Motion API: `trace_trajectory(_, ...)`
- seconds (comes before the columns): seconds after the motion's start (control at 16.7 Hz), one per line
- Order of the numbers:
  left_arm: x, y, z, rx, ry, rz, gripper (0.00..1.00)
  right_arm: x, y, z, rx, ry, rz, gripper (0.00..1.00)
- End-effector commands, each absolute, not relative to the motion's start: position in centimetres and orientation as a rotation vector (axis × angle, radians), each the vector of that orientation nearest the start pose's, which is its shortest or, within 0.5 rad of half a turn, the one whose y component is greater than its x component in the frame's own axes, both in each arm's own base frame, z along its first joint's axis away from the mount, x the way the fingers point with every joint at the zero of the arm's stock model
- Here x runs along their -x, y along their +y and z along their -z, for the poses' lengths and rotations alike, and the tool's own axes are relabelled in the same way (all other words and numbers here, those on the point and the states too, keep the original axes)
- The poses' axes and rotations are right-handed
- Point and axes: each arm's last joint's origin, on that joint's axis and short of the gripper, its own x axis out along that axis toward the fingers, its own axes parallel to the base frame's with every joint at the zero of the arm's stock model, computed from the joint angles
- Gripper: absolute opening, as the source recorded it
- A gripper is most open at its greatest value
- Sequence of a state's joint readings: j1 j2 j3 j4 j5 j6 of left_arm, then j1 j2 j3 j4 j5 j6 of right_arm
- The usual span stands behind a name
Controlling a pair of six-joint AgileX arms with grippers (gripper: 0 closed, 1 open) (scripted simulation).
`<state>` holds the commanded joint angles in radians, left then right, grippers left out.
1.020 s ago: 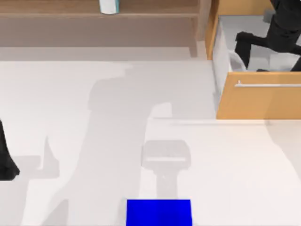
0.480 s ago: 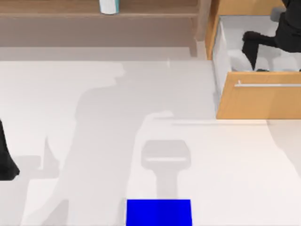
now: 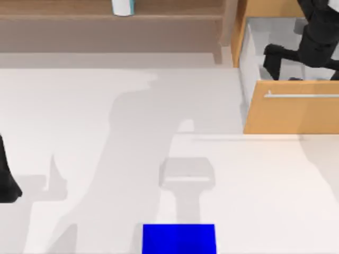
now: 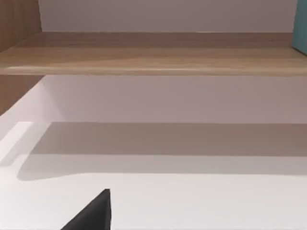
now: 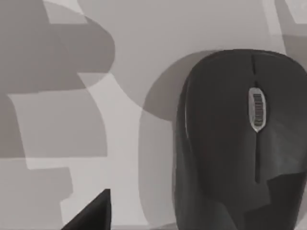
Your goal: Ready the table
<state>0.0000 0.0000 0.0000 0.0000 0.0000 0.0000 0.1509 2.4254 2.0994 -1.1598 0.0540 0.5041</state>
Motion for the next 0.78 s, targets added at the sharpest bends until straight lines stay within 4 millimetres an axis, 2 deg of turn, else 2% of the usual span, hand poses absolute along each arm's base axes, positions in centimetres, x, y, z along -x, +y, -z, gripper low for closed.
trace_trajectory(0.18,-10.57,-0.12,-16.0,0.0,0.0,0.0,1.0,-48.6,7.62,-14.06,-0.258,1.455,0.286,1.0)
trace_trajectory(0.42,-10.57,-0.12,-16.0,0.0,0.0,0.0,1.0,-48.63,7.61,-13.99,-0.258,1.455,0.286,1.0)
trace_trajectory(0.78,-10.57,-0.12,-16.0,0.0,0.0,0.0,1.0,-48.63,7.61,-13.99,-0.258,1.455,0.286,0.55)
